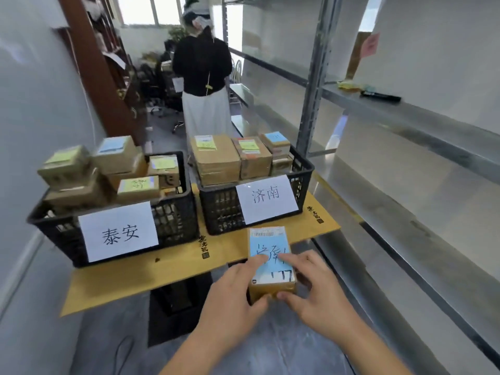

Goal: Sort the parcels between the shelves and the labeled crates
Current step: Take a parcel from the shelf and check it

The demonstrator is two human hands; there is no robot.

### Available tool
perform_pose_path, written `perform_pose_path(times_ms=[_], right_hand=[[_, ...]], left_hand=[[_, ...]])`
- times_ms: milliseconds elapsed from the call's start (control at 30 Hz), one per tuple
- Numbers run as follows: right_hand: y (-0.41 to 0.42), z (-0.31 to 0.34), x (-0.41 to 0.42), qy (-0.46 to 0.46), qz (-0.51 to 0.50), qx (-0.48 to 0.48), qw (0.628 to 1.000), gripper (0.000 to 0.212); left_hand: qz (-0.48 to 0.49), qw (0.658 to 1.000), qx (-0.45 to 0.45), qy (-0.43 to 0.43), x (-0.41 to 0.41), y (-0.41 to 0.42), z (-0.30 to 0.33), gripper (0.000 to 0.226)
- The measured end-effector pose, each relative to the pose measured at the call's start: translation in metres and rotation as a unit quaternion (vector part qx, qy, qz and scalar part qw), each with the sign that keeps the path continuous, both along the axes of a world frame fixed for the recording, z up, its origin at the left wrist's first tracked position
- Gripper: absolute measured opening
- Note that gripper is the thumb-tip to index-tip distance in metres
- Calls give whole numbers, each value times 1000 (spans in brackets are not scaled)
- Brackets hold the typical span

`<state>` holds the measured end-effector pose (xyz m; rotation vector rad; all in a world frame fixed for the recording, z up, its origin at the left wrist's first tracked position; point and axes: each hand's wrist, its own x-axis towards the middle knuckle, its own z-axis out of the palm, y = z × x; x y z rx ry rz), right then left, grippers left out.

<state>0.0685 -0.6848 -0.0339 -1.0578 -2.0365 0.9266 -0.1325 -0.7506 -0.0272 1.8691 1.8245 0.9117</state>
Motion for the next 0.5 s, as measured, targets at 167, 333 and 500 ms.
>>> perform_pose_path(times_ms=[167,333,500], right_hand=[[52,-10,-49,16,60,-14,998,70],[119,-7,-95,17,124,-7,992,67],[195,1,-123,14,142,-18,990,61]], left_hand=[[64,998,-5,11,-36,29,-3,63],[125,992,-28,2,-72,76,-1,59],[168,985,-26,13,-92,145,7,56]])
